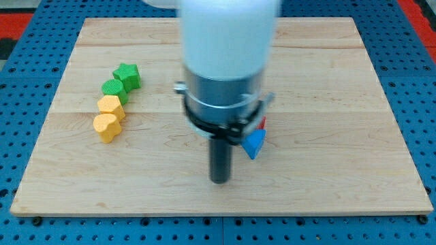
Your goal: Slide the blue triangle to the right of the red star
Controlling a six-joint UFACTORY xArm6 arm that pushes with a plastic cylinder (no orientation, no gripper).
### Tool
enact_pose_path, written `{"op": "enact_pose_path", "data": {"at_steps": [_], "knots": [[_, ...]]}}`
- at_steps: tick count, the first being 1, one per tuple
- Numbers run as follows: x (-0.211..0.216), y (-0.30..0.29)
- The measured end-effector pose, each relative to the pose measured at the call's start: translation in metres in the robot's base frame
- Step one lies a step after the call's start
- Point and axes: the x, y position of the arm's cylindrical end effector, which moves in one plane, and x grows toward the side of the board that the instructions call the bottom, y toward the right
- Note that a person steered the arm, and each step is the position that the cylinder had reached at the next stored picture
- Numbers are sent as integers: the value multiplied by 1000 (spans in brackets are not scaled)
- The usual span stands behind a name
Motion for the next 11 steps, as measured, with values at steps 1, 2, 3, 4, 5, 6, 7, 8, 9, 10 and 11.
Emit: {"op": "enact_pose_path", "data": {"at_steps": [1,2,3,4,5,6,7,8,9,10,11], "knots": [[-23,6],[-28,41],[-33,76],[-48,102],[-58,119],[-55,140],[-62,179],[-86,171],[-96,121],[-94,129],[-83,160]]}}
